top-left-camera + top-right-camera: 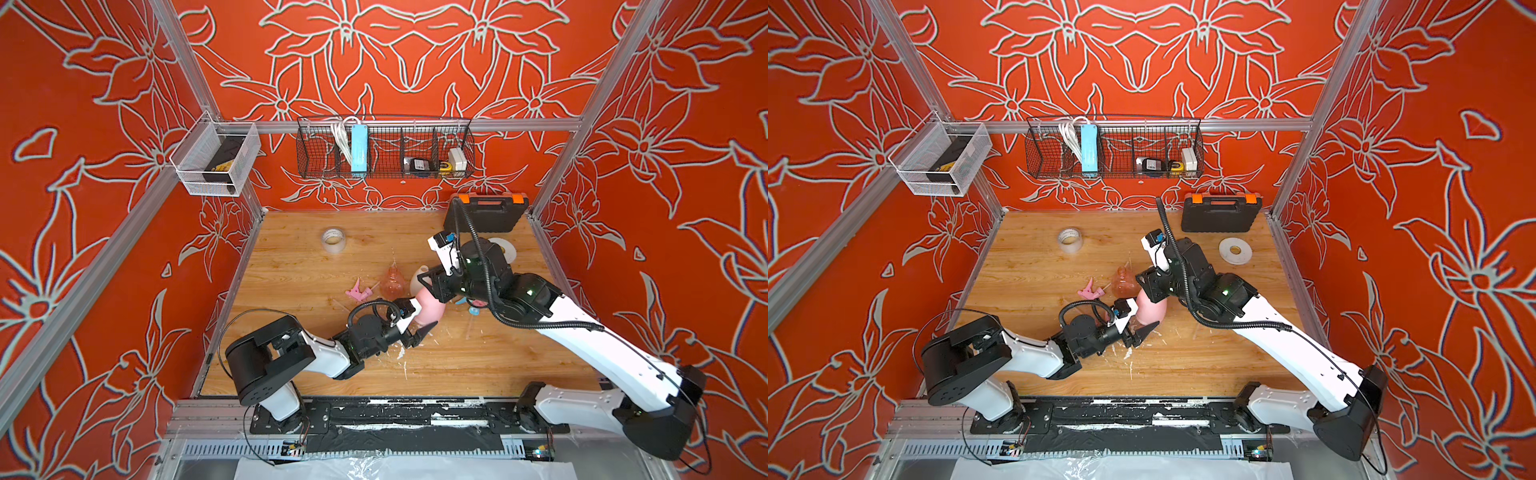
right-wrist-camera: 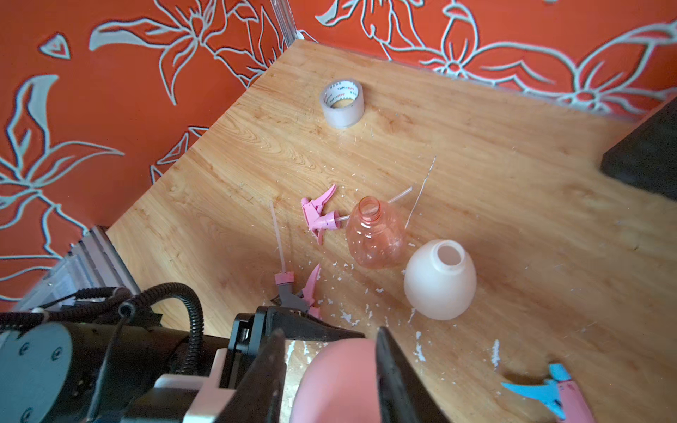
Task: Attach spray nozzles to spray bottles
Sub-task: Pick up the spray bottle from the center of the board, then pick up the spray nozzle from the center of the board.
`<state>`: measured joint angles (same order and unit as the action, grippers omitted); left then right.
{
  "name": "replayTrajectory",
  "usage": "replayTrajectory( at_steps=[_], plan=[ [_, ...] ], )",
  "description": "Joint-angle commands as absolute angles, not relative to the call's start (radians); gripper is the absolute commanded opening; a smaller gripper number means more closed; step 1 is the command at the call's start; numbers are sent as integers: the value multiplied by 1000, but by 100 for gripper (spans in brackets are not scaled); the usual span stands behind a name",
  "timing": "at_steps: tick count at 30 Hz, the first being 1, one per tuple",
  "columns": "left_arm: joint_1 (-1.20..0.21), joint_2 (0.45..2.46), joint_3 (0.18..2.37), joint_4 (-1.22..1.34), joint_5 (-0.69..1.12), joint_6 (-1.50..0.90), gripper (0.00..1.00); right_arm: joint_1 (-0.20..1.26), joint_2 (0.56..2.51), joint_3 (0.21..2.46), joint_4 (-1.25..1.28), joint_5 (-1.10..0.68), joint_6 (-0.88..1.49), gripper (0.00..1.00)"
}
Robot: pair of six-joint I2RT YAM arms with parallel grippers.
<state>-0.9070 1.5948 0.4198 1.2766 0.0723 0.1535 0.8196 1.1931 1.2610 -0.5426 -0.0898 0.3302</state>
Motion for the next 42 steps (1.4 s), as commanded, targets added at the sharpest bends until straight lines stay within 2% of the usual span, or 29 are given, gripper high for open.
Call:
replayTrajectory(
  at_steps=[1, 5, 11, 16, 20, 23, 29, 42],
  plan=[
    [-858, 1596, 452, 1295, 130, 188, 51, 821, 1209, 1333, -576, -18, 322, 54],
    [-818, 1585, 451, 1282, 141, 210, 51, 771, 1210, 1399, -599, 26, 328, 65],
    [-816, 1620, 414, 1350, 150, 210, 51, 599, 1174, 1365, -660, -15, 385, 66],
    [-820, 1627, 363, 1407, 180, 103, 49, 414, 1143, 1131, -725, -106, 461, 66],
    [-856, 1658, 343, 1439, 148, 115, 48, 279, 1154, 945, -689, -181, 509, 66],
    [-889, 1693, 323, 1521, 116, 134, 48, 209, 1213, 893, -661, -254, 507, 63],
    [-930, 1723, 292, 1624, 83, 154, 48, 184, 1347, 874, -649, -270, 476, 59],
    [-939, 1677, 325, 1484, 95, 149, 50, 177, 1542, 871, -542, -252, 470, 45]
  ],
)
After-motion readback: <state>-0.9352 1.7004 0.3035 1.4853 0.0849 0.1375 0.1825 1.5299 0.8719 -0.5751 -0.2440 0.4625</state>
